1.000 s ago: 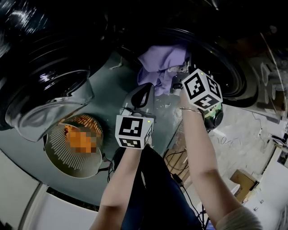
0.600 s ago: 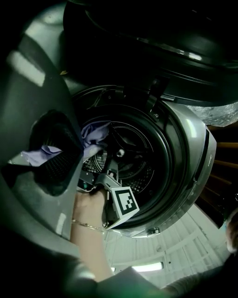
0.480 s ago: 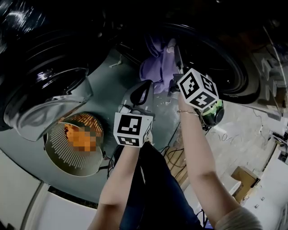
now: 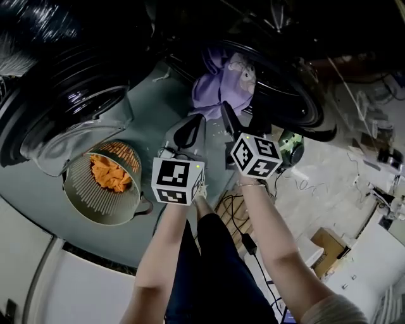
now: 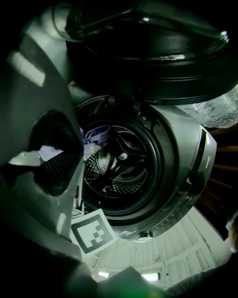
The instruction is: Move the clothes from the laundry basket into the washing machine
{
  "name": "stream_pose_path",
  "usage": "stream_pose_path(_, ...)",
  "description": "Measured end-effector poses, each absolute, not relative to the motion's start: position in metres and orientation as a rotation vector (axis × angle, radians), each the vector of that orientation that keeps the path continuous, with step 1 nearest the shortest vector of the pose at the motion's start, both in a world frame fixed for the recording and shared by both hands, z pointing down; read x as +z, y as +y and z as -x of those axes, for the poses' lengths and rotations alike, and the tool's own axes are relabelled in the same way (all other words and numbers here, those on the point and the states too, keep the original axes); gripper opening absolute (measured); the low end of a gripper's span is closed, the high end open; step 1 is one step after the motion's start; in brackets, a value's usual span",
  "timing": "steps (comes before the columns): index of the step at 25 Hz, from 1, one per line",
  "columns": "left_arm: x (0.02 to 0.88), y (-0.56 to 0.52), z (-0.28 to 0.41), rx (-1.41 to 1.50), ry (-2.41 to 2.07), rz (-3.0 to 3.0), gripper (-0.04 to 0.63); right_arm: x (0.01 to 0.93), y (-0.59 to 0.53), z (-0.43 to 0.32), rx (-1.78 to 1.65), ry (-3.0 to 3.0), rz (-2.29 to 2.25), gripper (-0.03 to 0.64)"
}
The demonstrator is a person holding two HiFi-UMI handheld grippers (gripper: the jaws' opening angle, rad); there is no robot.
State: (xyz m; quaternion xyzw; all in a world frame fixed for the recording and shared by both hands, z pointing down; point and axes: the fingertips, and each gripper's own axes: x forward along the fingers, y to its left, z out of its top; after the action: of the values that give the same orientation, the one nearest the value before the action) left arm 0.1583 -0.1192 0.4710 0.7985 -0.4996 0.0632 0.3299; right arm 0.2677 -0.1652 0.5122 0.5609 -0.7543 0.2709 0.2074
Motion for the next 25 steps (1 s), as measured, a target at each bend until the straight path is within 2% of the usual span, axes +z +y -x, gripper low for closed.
stream_pose_path(9, 0.485, -0.103, -0.144, 0.221, -1.33, -2.046, 0.002, 0.563, -0.111, -0.27, 0.844, -1.969, -1.416, 0.397)
stream_pose_path(18, 0.54, -0.09, -0.156, 0.204, -1.302, -2.019, 0.002, 0.641, -0.123, -0.295, 0.83, -1.84, -1.449, 0.462)
stream_pose_path(25, 0.569, -0.097, -0.166, 0.206, -1.3, -2.103, 0.002, 0.68, -0.135, -0.305, 0.795, -1.82, -1.441, 0.474)
